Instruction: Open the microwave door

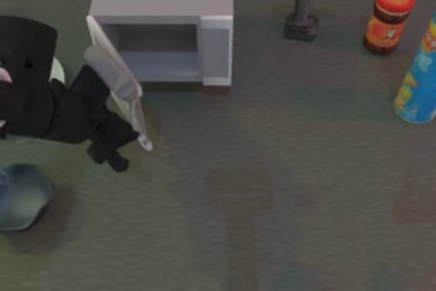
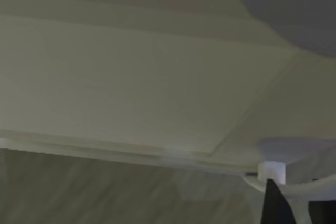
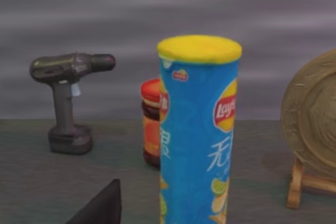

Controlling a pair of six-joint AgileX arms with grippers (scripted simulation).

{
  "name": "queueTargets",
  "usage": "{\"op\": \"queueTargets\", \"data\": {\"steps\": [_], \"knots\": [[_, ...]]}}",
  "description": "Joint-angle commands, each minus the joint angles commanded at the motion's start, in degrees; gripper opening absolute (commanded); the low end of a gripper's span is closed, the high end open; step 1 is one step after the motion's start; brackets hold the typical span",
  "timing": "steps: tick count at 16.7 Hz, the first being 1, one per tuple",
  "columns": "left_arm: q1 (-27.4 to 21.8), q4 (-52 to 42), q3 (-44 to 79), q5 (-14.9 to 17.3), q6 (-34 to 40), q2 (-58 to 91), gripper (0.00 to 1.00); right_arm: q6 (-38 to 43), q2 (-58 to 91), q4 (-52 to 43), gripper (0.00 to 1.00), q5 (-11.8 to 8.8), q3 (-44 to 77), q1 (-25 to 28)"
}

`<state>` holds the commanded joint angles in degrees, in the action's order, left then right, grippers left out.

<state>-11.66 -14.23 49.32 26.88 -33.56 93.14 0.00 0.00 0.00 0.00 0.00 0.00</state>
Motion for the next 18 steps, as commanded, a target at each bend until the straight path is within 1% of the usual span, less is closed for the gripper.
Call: {"op": "queueTargets", "data": {"steps": [7, 14, 18], "knots": [[-0.1, -0.2, -0.2, 0.4, 0.0, 0.0, 0.00, 0.0, 0.0, 0.0, 1.00, 0.0, 0.0, 0.0], [2.2, -3.0, 1.0, 2.9, -5.5, 0.4, 0.00, 0.0, 0.0, 0.0, 1.00, 0.0, 0.0, 0.0], [2.6, -3.5, 1.0, 3.3, -6.3, 0.5, 0.00, 0.0, 0.0, 0.0, 1.00, 0.0, 0.0, 0.0]]}}
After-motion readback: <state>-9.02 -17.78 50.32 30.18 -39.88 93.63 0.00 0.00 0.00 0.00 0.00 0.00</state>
